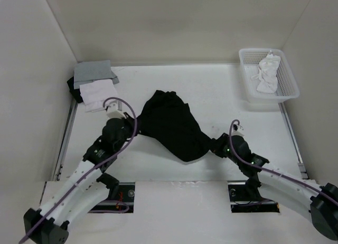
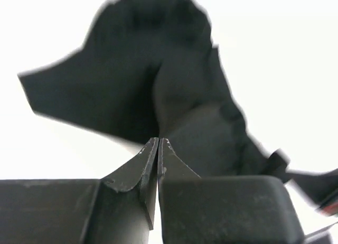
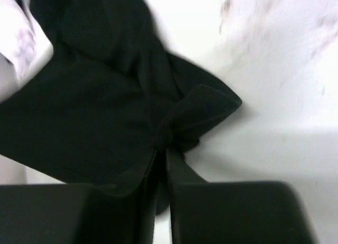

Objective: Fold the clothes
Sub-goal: Flatten the tank top out, then fold the tank top

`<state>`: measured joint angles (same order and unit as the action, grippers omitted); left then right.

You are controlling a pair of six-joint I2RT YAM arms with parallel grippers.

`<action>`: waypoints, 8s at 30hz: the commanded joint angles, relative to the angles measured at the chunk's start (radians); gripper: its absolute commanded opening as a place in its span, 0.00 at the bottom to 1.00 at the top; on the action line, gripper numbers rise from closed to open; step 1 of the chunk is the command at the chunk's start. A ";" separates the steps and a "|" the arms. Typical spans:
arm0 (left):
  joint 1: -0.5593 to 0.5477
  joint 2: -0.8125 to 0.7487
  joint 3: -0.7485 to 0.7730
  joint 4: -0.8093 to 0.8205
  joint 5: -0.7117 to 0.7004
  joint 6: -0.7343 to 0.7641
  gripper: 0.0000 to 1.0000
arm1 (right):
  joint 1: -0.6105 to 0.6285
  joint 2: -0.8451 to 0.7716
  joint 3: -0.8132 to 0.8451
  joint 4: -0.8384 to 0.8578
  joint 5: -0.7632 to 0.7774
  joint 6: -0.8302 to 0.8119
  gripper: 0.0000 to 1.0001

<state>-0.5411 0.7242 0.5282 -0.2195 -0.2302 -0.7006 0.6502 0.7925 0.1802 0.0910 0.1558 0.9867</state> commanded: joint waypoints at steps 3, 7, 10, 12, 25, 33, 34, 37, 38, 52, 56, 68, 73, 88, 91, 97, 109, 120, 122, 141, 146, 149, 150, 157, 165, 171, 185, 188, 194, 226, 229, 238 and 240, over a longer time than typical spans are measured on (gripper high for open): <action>0.140 -0.163 0.041 -0.181 -0.060 0.019 0.00 | 0.273 -0.003 0.085 -0.256 -0.004 0.092 0.48; 0.227 -0.212 0.003 -0.198 -0.031 0.003 0.00 | 0.346 -0.064 0.175 -0.437 0.135 0.096 0.58; 0.258 -0.233 -0.031 -0.181 0.005 -0.031 0.00 | 0.328 -0.105 0.208 -0.496 0.186 0.083 0.55; 0.260 -0.227 -0.060 -0.143 0.044 -0.045 0.00 | 0.303 -0.066 0.228 -0.464 0.176 0.050 0.38; 0.247 -0.218 -0.135 -0.044 0.107 -0.069 0.00 | 0.315 0.511 0.496 -0.076 0.192 -0.174 0.46; 0.244 -0.220 -0.146 -0.015 0.129 -0.069 0.00 | 0.305 0.728 0.578 0.002 0.166 -0.214 0.36; 0.244 -0.220 -0.146 -0.014 0.132 -0.069 0.00 | 0.306 0.731 0.578 0.006 0.160 -0.214 0.30; 0.244 -0.220 -0.146 -0.009 0.135 -0.069 0.00 | 0.308 0.711 0.568 -0.005 0.163 -0.212 0.13; 0.246 -0.218 -0.148 -0.008 0.135 -0.069 0.00 | 0.314 0.691 0.561 -0.017 0.160 -0.209 0.09; 0.275 -0.227 -0.143 -0.003 0.124 -0.092 0.01 | 0.700 0.228 0.314 -0.655 0.094 0.208 0.33; 0.274 -0.230 -0.143 0.002 0.135 -0.100 0.01 | 0.707 0.064 0.291 -0.685 0.215 0.345 0.53; 0.238 -0.230 -0.172 0.038 0.137 -0.114 0.01 | 0.684 0.324 0.329 -0.435 0.243 0.382 0.51; 0.226 -0.220 -0.180 0.057 0.152 -0.120 0.01 | 0.696 0.465 0.415 -0.419 0.278 0.379 0.45; 0.232 -0.235 -0.181 0.065 0.160 -0.117 0.01 | 0.757 0.743 0.645 -0.677 0.278 0.400 0.44; 0.232 -0.236 -0.186 0.077 0.161 -0.122 0.02 | 0.768 0.775 0.668 -0.721 0.277 0.421 0.40; 0.232 -0.243 -0.191 0.085 0.161 -0.123 0.02 | 0.769 0.745 0.622 -0.731 0.298 0.484 0.19; 0.240 -0.255 -0.122 0.085 0.154 -0.143 0.01 | 0.821 0.371 0.607 -0.950 0.528 0.471 0.00; 0.240 -0.293 0.335 0.106 -0.027 -0.093 0.00 | 0.877 0.085 1.295 -1.419 1.091 0.109 0.00; 0.247 -0.272 0.432 0.141 -0.058 -0.063 0.00 | 0.877 0.131 1.459 -1.343 1.186 -0.096 0.00; 0.405 0.352 0.491 0.423 -0.044 -0.123 0.00 | -0.023 0.430 1.325 -0.309 0.160 -0.670 0.00; 0.468 0.618 0.723 0.447 0.057 -0.160 0.00 | -0.241 0.706 1.581 -0.333 -0.041 -0.625 0.00; 0.487 0.707 0.941 0.418 0.086 -0.142 0.00 | -0.281 0.829 1.867 -0.417 -0.041 -0.655 0.00; 0.491 0.719 0.990 0.410 0.089 -0.136 0.00 | -0.284 0.852 1.936 -0.434 -0.042 -0.663 0.00; 0.531 0.735 1.234 0.388 0.112 -0.070 0.00 | -0.287 1.036 2.496 -0.568 -0.036 -0.706 0.00; 0.559 0.672 1.184 0.376 0.103 -0.045 0.00 | -0.292 0.958 2.414 -0.608 -0.036 -0.703 0.00; 0.539 0.529 0.901 0.436 0.091 -0.056 0.00 | -0.287 0.676 1.840 -0.452 0.007 -0.732 0.00; 0.419 -0.315 -0.072 0.101 -0.020 -0.191 0.00 | 0.218 -0.207 0.449 -0.432 0.158 -0.260 0.00; 0.390 -0.478 -0.063 -0.136 -0.020 -0.160 0.00 | 0.427 -0.369 0.343 -0.629 0.224 -0.024 0.00; 0.289 -0.615 0.039 -0.414 -0.072 -0.183 0.01 | 0.867 -0.457 0.341 -0.979 0.410 0.401 0.00; 0.399 1.104 0.858 0.543 -0.064 -0.074 0.01 | -0.435 0.896 1.103 0.027 -0.094 -0.427 0.00; 0.402 1.253 1.024 0.502 -0.049 -0.063 0.03 | -0.468 1.040 1.246 -0.008 -0.122 -0.427 0.00; 0.421 1.465 1.253 0.394 -0.003 -0.094 0.38 | -0.495 1.274 1.484 -0.037 -0.137 -0.393 0.50; 0.416 1.352 1.109 0.465 -0.021 -0.079 0.41 | -0.495 1.207 1.409 -0.014 -0.130 -0.388 0.58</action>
<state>-0.1337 2.2524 1.7336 0.1822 -0.2451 -0.7891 0.1528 2.0953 1.6047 0.0246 0.0372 0.5919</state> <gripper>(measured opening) 0.398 0.565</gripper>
